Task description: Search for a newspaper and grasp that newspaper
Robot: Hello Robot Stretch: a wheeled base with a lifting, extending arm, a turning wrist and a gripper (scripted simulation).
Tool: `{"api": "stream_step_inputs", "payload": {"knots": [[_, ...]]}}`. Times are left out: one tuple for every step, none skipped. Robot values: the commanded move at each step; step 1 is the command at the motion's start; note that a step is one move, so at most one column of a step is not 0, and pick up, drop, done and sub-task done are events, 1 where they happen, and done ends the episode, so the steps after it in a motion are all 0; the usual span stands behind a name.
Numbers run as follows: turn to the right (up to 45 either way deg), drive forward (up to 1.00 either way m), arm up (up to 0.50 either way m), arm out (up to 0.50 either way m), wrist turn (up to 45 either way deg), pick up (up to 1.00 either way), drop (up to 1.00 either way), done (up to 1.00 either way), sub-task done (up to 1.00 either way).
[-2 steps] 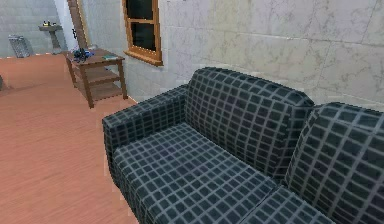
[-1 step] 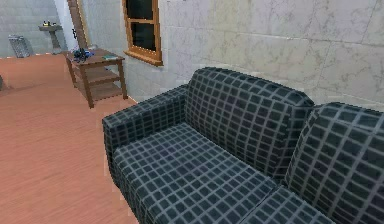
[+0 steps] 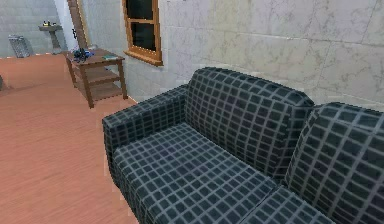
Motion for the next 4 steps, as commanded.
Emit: {"api": "stream_step_inputs", "payload": {"knots": [[0.0,0.00,0.00,0.00,45.0,0.00,0.00,0.00,0.00],[0.0,0.00,0.00,0.00,45.0,0.00,0.00,0.00,0.00],[0.0,0.00,0.00,0.00,42.0,0.00,0.00,0.00,0.00],[0.0,0.00,-0.30,0.00,0.0,0.00,0.00,0.00,0.00]]}}
